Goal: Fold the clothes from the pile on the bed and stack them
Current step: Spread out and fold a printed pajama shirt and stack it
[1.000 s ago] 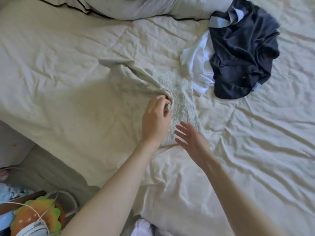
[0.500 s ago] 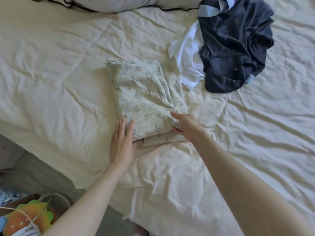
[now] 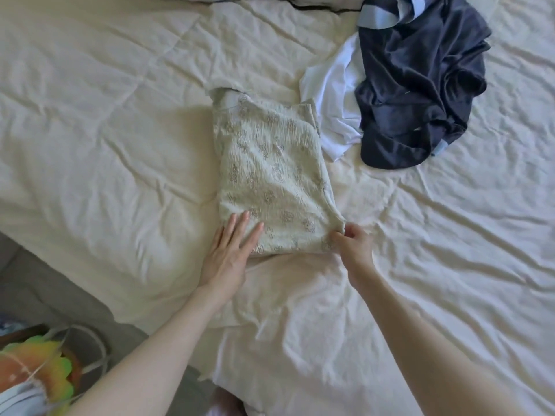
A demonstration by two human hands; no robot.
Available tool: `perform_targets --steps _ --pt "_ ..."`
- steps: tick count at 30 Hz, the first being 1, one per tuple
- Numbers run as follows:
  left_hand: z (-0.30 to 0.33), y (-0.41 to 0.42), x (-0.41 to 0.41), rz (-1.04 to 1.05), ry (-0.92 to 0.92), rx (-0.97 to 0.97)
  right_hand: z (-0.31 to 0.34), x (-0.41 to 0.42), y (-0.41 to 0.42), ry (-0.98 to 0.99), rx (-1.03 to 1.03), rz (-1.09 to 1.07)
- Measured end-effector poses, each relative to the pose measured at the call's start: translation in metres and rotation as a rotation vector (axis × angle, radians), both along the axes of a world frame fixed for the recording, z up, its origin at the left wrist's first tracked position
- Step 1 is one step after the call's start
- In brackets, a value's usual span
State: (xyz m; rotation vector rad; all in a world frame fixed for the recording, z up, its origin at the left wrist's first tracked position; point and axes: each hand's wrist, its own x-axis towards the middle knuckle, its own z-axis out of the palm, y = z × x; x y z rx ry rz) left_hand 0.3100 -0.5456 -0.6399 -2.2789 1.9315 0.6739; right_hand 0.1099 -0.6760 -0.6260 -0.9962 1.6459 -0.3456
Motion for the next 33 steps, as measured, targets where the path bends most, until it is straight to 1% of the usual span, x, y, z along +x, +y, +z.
perform_targets --steps 4,7,11,13,15,17,18,22,25,28,33 --pt "-0.004 0.005 0.004 -0.008 0.008 -0.029 -0.004 0.011 -0.004 -0.044 0.026 -0.007" --pt "-0.008 -0.001 0.012 -0.074 -0.005 -0.054 -0.007 0.013 -0.017 -0.016 0.147 0.003" --pt "0.0 -0.012 0.024 -0.196 -0.099 -0.148 -0.009 0.006 -0.028 -0.222 0.342 -0.052" --pt "0.005 -0.007 0.026 -0.214 -0.122 -0.161 -0.008 -0.001 -0.024 -0.227 0.397 -0.011" --pt "0.01 0.002 0.023 -0.227 -0.127 -0.207 -0.005 -0.007 -0.018 -0.196 0.418 0.026" --pt "0.017 0.008 0.02 -0.228 -0.107 -0.268 -0.002 -0.009 -0.01 -0.171 0.388 0.044" --pt "0.021 0.008 0.018 -0.207 -0.074 -0.269 0.0 -0.008 -0.007 -0.175 0.361 0.028" --pt "0.04 0.01 0.01 0.034 0.186 -0.142 0.019 -0.009 0.009 -0.282 0.32 -0.129" --pt "0.054 0.031 -0.004 0.111 0.341 -0.051 0.034 -0.028 0.032 -0.293 0.356 -0.172" --pt "0.065 0.058 -0.017 0.165 0.462 0.113 0.04 -0.057 0.066 -0.219 0.432 -0.132" --pt "0.086 0.084 -0.029 0.169 0.576 0.478 0.049 -0.095 0.115 -0.033 0.519 -0.062"
